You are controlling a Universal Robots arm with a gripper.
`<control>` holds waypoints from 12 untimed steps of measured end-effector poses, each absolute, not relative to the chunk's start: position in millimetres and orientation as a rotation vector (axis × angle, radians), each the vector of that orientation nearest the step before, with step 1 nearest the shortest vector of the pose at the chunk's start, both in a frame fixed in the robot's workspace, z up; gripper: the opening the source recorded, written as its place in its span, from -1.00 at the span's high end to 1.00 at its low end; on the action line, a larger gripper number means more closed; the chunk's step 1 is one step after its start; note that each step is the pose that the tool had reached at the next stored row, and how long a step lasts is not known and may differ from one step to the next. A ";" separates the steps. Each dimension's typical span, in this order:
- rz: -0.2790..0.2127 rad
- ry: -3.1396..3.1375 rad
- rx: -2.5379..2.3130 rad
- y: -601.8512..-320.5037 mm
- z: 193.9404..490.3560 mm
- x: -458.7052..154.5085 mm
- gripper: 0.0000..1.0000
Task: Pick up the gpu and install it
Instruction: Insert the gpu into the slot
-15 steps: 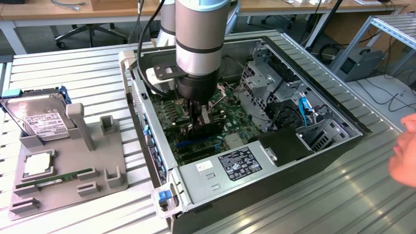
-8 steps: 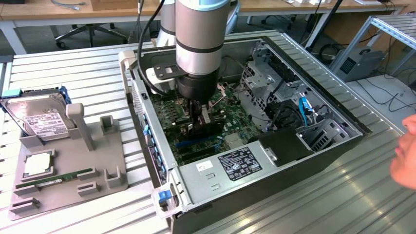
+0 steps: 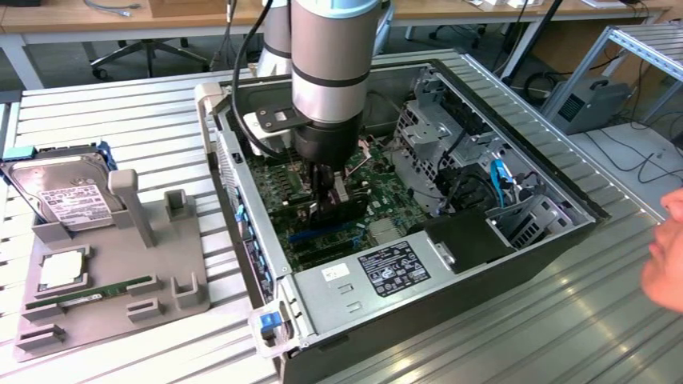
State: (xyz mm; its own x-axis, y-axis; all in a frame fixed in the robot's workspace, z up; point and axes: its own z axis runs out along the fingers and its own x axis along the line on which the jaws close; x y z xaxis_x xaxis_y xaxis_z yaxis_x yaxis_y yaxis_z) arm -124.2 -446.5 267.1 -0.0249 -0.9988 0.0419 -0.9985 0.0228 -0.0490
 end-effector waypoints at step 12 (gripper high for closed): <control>-0.100 2.230 -2.205 -445.5 265.8 -118.6 0.46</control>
